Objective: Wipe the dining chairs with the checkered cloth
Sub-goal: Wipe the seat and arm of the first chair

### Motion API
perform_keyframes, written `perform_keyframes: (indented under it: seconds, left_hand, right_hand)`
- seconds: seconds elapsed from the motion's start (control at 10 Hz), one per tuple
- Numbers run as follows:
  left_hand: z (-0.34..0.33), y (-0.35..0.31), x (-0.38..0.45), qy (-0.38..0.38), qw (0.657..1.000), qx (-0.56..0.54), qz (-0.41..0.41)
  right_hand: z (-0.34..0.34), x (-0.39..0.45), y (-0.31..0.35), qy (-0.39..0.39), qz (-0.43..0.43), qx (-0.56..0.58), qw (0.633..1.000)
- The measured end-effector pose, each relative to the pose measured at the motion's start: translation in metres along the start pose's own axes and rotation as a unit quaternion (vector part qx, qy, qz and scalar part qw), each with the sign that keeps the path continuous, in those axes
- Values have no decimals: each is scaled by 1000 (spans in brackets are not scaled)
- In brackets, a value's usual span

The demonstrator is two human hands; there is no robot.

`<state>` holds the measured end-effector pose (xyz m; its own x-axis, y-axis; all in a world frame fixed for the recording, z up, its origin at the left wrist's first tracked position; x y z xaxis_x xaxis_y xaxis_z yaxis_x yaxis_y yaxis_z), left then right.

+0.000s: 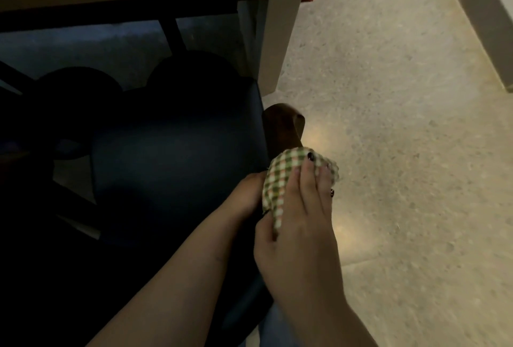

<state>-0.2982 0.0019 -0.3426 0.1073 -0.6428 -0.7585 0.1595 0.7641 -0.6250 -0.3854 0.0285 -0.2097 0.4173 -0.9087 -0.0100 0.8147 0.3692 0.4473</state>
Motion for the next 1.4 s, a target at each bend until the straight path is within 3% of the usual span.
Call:
perform_keyframes:
  seconds: [0.1,0.2,0.4,0.5,0.7,0.9,1.0,1.1,1.2,1.4]
  left_hand:
    - [3,-8,-12,21,986,-144,77]
    - [7,-6,-14,5,976,-189,111]
    - [12,-8,-16,1,902,-428,59]
    - [12,-12,-17,2,869,-492,53]
    - [10,-13,-12,1,870,-491,33]
    - [9,-12,-12,1,875,-483,37]
    - [9,-10,-9,0,885,-464,40]
    - [8,-13,-10,11,890,-454,47]
    - [8,-18,-12,14,894,-446,35]
    - [8,-19,-10,-7,885,-462,58]
  right_hand:
    - [2,2,0,5,3,-44,999]
    - [0,6,0,29,26,-94,995]
    - [10,37,-10,12,108,-2,994]
    - [6,74,-25,88,114,65,987]
    - [-23,153,-35,188,148,77,968]
    - [-18,123,-21,175,225,32,958]
    - [-19,115,-26,180,188,51,964]
    - [-35,147,-29,220,163,-8,962]
    - [-52,178,-33,227,75,-95,966]
    - [-55,200,-47,198,86,-138,966]
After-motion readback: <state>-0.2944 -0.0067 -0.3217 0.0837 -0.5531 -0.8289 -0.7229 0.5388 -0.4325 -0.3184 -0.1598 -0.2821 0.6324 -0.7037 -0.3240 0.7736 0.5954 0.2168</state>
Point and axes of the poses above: each hand's wrist, its own x-axis towards the middle knuckle, its own z-axis out of the back of the hand, y = z × x, the point moved 5 cm from there along x, towards the middle knuckle, and after that the axes turned 6 degrees about z, right-handed, at the moved point
